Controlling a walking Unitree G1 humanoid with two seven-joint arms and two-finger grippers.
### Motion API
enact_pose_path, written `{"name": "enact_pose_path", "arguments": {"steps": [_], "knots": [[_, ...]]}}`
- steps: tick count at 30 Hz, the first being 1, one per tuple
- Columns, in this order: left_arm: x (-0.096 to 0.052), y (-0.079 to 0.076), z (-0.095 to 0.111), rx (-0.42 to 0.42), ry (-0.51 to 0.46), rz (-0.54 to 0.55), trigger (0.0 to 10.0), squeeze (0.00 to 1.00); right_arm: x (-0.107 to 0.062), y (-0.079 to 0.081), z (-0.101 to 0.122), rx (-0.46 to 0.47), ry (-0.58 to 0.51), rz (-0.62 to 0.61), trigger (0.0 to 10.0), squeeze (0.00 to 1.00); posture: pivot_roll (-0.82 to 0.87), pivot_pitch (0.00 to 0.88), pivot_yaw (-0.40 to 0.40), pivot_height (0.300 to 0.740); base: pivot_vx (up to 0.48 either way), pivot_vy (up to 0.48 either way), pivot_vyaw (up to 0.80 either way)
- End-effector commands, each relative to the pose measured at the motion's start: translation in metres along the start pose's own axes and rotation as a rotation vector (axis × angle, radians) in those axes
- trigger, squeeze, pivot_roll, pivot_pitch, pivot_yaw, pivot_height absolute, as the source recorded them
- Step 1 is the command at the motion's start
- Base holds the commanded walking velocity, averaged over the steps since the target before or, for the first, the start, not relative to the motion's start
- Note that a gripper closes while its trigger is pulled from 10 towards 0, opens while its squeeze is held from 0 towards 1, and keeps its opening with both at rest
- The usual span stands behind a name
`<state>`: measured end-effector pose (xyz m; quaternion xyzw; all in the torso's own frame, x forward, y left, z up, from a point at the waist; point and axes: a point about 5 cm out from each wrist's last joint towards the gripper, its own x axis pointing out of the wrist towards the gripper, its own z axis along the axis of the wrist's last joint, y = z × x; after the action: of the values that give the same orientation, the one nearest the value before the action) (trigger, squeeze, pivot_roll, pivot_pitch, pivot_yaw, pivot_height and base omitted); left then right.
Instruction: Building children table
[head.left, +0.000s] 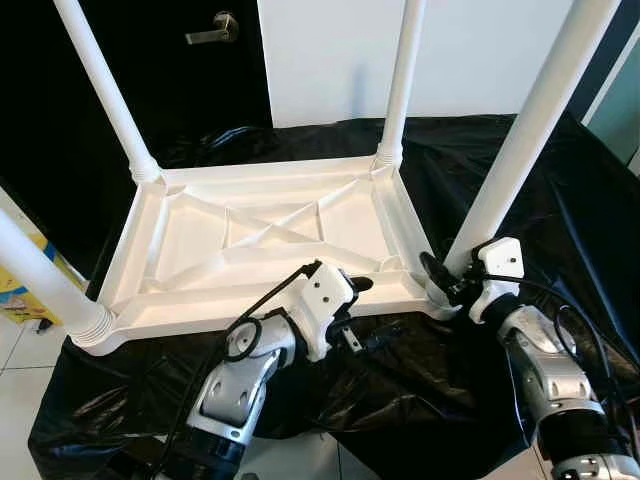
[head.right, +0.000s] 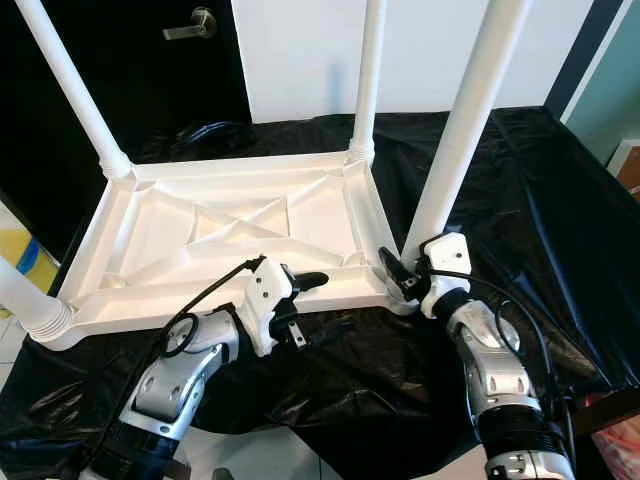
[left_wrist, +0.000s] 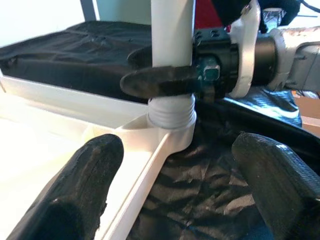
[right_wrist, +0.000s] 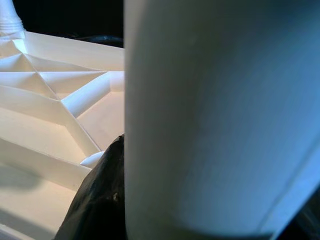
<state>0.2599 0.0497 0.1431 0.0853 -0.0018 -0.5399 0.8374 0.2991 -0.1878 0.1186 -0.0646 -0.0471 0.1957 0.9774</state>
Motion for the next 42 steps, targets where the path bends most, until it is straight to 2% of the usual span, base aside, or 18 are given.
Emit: {"name": "enact_pose_path", "arguments": {"steps": [1, 4, 5, 9, 18, 20, 23, 27, 28, 29, 30, 39, 42], "knots": [[0.0, 0.003, -0.001, 0.004, 0.007, 0.039, 10.0, 0.0, -0.004, 0.006, -0.015, 0.011, 0.07, -0.021, 10.0, 0.0, -0.1, 0.0, 0.001, 0.74, 0.0, 0.0, 0.0], [0.0, 0.005, -0.001, 0.001, 0.005, 0.045, 10.0, 0.0, -0.001, 0.011, -0.018, 0.013, 0.087, -0.106, 10.0, 0.0, -0.11, 0.0, 0.012, 0.74, 0.0, 0.0, 0.0], [0.001, 0.007, 0.001, -0.004, 0.002, 0.054, 10.0, 0.0, 0.001, 0.018, -0.019, 0.016, 0.092, -0.166, 10.0, 0.0, -0.11, 0.0, 0.021, 0.74, 0.0, 0.0, 0.0], [0.001, 0.008, 0.001, -0.003, 0.004, 0.057, 10.0, 0.0, 0.002, 0.021, -0.019, 0.022, 0.093, -0.195, 10.0, 0.0, -0.11, 0.0, 0.022, 0.74, 0.0, 0.0, 0.0], [0.002, 0.008, 0.0, 0.0, 0.008, 0.063, 10.0, 0.0, 0.005, 0.039, -0.024, 0.089, 0.121, -0.353, 10.0, 0.0, -0.11, 0.0, 0.018, 0.74, 0.0, 0.0, 0.0], [0.002, 0.009, 0.0, -0.002, 0.007, 0.068, 10.0, 0.0, 0.007, 0.049, -0.024, 0.111, 0.121, -0.401, 10.0, 0.0, -0.11, 0.0, 0.012, 0.74, 0.0, 0.0, 0.0], [0.002, 0.009, 0.0, -0.002, 0.007, 0.068, 10.0, 0.0, 0.007, 0.049, -0.024, 0.111, 0.121, -0.401, 10.0, 0.0, -0.11, 0.0, 0.012, 0.74, 0.0, 0.0, 0.0], [0.003, 0.01, -0.002, -0.017, -0.002, 0.087, 10.0, 0.0, 0.009, 0.059, -0.019, 0.127, 0.073, -0.438, 10.0, 0.0, -0.1, 0.0, 0.011, 0.74, 0.0, 0.0, 0.0], [0.004, 0.01, -0.002, -0.021, -0.004, 0.092, 10.0, 0.0, 0.01, 0.06, -0.016, 0.125, 0.05, -0.435, 10.0, 0.41, -0.1, 0.0, 0.013, 0.74, 0.0, 0.0, 0.0], [0.004, 0.01, -0.002, -0.021, -0.004, 0.092, 10.0, 0.0, 0.01, 0.06, -0.016, 0.125, 0.05, -0.435, 10.0, 0.41, -0.1, 0.0, 0.013, 0.74, 0.0, 0.0, 0.0], [0.004, 0.012, -0.002, -0.02, -0.003, 0.098, 10.0, 0.0, 0.011, 0.061, -0.014, 0.139, 0.033, -0.424, 10.0, 1.0, -0.09, 0.0, 0.022, 0.74, 0.0, 0.0, 0.0], [0.003, 0.017, 0.002, -0.005, -0.011, 0.115, 10.0, 0.0, 0.01, 0.057, -0.004, 0.131, -0.039, -0.417, 10.0, 1.0, -0.07, 0.013, 0.016, 0.74, 0.0, 0.0, 0.0], [0.003, 0.017, 0.004, -0.005, -0.021, 0.138, 10.0, 0.0, 0.004, 0.052, 0.002, 0.12, -0.075, -0.41, 10.0, 1.0, -0.07, 0.022, 0.001, 0.74, 0.0, 0.0, 0.0]]}}
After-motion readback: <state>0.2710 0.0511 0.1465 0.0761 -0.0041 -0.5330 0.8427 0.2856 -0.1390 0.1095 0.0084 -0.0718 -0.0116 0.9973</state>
